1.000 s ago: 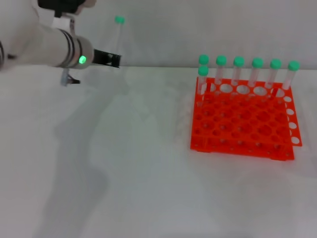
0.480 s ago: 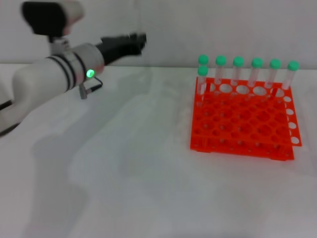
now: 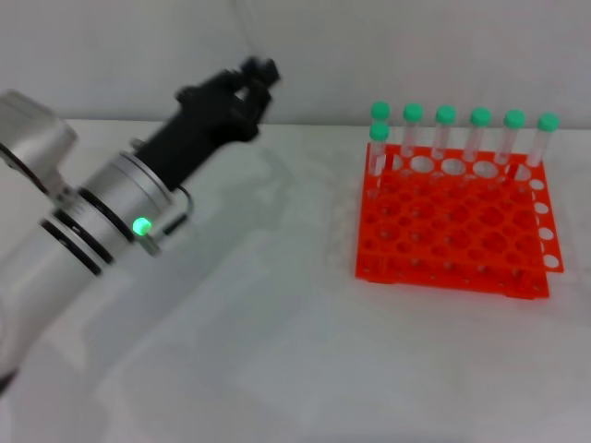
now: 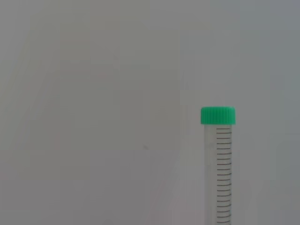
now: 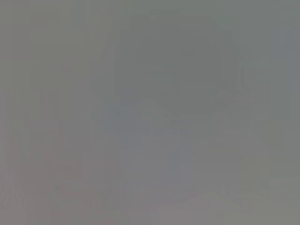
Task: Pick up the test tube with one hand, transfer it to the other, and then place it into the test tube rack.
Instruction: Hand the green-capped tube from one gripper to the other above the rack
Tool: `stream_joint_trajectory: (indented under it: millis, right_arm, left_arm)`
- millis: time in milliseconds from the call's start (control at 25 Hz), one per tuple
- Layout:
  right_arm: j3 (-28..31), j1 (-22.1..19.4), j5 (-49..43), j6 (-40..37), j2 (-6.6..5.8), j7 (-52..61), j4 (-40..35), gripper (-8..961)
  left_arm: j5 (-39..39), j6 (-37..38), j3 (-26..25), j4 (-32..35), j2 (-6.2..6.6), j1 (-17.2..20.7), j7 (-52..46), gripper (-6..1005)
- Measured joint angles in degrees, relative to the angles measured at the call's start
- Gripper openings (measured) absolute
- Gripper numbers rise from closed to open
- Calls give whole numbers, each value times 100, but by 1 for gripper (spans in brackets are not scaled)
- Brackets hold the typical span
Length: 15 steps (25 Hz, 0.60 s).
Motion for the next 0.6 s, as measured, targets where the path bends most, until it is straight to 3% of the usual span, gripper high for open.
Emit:
stream_joint_trajectory:
  millis: [240,400,520,600]
  right_arm:
    - [-446,-19,-14,4,9,10,-144,734]
    - [-1123,-75,-36,-91,-58,579,-288,733]
    - [-1828,-170,-328,-526,-270,1748,-335,733]
    - [-2043,-228,-844,-895,-495,2565,-337,733]
  left_arm:
    - [533,-34,0,949,-33,193,1074,185]
    - [967,-255,1,1392,-48,201,1593,185]
    - [1170,-562,1,1685,-81,205,1883,185]
    - [1188,-762,0,1813,-95,223,1973,185]
